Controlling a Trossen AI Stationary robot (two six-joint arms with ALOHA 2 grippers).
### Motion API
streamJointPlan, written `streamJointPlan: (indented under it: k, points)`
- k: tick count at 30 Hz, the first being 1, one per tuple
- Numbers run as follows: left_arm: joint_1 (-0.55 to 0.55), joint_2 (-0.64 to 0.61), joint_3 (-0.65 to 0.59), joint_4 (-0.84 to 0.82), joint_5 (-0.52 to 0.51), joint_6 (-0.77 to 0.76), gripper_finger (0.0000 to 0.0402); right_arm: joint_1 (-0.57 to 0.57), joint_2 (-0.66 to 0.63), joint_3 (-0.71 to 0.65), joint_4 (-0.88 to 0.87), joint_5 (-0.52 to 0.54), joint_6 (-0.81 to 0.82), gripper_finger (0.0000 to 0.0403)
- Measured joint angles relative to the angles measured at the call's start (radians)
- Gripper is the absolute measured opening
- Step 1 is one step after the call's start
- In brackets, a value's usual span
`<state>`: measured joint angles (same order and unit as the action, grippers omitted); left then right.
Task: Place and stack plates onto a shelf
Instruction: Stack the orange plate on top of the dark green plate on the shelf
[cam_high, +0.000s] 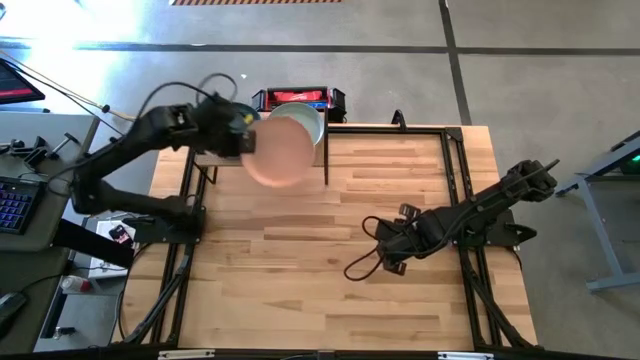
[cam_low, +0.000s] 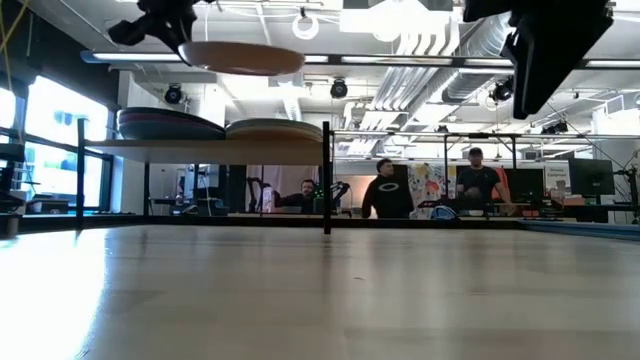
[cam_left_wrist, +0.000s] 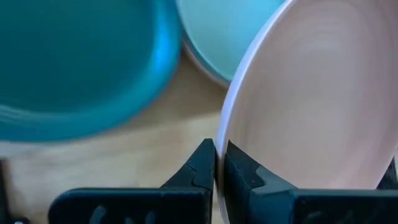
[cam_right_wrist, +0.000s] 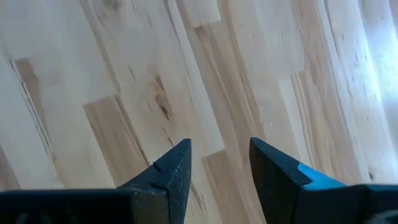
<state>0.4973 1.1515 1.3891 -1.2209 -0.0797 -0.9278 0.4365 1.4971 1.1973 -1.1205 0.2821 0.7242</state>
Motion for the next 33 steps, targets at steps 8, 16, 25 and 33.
streamJointPlan:
  k: [8, 16, 25, 33]
  points:
    - [0.252, -0.020, 0.000, -0.002, -0.046, 0.092, 0.0004, -0.050, 0.000, 0.000, 0.046, 0.002, 0.000, 0.0140]
    - [0.441, -0.020, 0.000, -0.051, -0.043, 0.119, 0.0005, -0.079, 0.000, 0.000, 0.066, 0.002, 0.000, 0.0140]
    - [0.547, -0.021, 0.000, -0.199, -0.064, 0.076, 0.0005, -0.090, 0.000, 0.000, 0.101, 0.000, -0.007, 0.0140]
    - [0.580, -0.006, 0.000, -0.205, -0.065, 0.055, 0.0005, -0.090, 0.000, 0.000, 0.101, -0.001, -0.002, 0.0140]
